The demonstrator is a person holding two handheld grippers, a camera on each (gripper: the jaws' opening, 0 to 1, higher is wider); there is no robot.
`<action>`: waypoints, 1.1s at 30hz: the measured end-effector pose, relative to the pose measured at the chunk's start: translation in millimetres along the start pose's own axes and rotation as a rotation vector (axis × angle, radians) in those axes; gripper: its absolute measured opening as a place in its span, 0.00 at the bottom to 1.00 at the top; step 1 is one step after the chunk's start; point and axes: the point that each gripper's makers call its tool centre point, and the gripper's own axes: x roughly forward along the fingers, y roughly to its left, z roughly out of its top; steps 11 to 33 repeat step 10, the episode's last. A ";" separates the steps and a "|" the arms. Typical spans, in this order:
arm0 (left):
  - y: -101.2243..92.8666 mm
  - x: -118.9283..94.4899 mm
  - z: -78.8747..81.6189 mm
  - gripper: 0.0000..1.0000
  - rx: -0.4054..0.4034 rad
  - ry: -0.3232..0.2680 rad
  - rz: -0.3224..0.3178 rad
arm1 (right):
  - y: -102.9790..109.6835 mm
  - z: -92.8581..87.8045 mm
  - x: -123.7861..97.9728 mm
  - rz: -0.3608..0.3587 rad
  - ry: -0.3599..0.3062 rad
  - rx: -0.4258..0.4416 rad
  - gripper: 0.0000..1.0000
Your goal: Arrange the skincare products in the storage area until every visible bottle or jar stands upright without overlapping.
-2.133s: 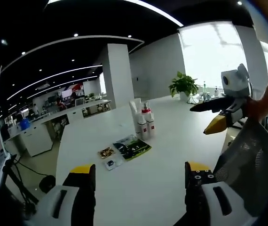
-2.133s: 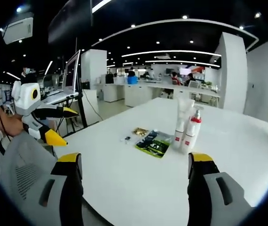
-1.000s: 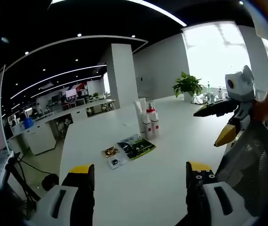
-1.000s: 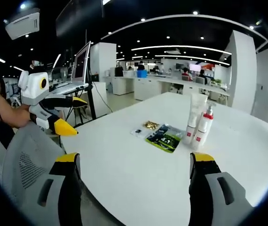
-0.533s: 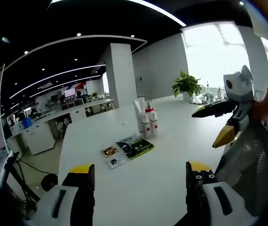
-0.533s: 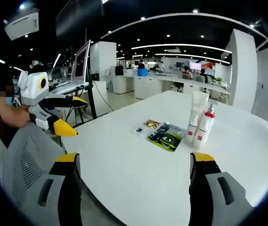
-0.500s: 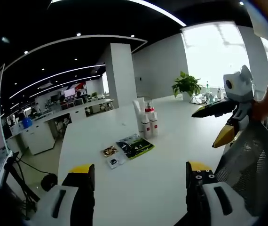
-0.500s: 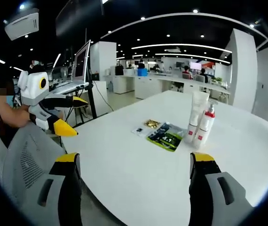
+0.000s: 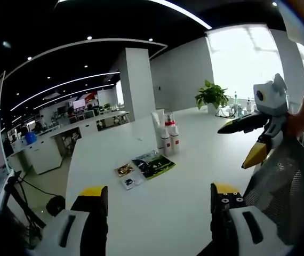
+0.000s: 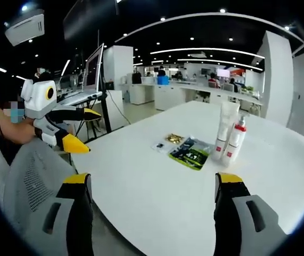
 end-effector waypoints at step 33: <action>0.3 -0.2 -2.0 0.81 0.008 0.013 0.005 | 1.7 -1.0 0.0 0.007 0.005 -0.001 0.93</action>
